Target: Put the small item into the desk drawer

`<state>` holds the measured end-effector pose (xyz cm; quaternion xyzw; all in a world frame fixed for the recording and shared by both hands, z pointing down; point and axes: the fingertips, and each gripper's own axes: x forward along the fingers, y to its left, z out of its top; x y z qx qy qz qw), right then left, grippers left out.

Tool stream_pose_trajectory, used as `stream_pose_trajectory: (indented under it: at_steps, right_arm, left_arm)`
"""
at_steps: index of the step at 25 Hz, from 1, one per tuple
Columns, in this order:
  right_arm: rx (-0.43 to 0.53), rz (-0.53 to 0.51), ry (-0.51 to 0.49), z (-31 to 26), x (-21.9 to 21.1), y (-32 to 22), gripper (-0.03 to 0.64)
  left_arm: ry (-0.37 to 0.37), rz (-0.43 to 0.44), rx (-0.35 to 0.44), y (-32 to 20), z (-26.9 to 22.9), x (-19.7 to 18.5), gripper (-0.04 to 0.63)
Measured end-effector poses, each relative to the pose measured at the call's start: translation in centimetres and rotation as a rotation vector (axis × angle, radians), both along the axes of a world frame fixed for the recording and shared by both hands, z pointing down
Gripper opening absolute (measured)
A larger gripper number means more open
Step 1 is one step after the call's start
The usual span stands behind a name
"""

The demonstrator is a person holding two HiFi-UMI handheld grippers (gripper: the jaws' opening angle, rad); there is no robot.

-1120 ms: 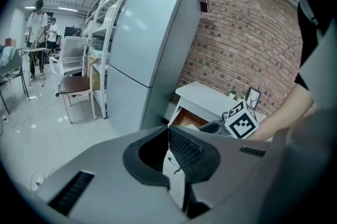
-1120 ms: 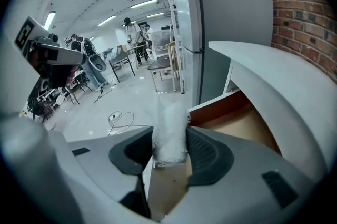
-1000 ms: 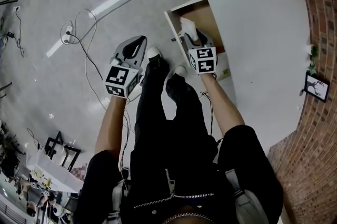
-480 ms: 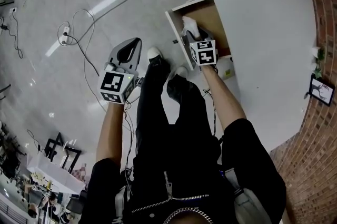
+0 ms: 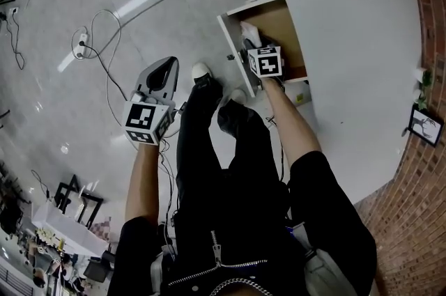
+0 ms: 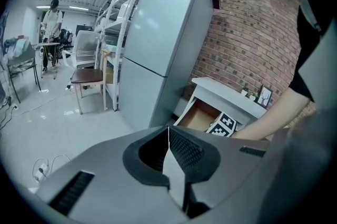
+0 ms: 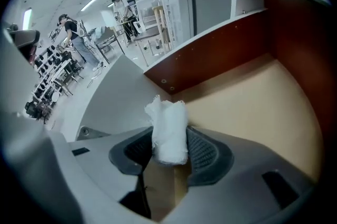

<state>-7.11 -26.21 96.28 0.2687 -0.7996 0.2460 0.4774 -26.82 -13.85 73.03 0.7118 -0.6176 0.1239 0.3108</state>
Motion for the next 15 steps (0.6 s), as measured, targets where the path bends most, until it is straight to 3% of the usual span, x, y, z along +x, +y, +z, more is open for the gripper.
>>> stream_pose_trajectory:
  at_steps: [6, 11, 15]
  right_arm:
    - [-0.052, 0.038, 0.024, 2.2, 1.0, -0.1, 0.187]
    - [-0.034, 0.022, 0.070, 3.0, 1.7, 0.0, 0.187]
    - [-0.071, 0.082, 0.080, 3.1, 2.5, -0.3, 0.198]
  left_arm:
    - [0.010, -0.030, -0.011, 0.7, 0.8, -0.2, 0.021]
    - [0.004, -0.057, -0.019, 1.7, 0.9, -1.1, 0.021]
    - [0.008, -0.074, -0.024, 2.2, 1.0, -1.5, 0.021]
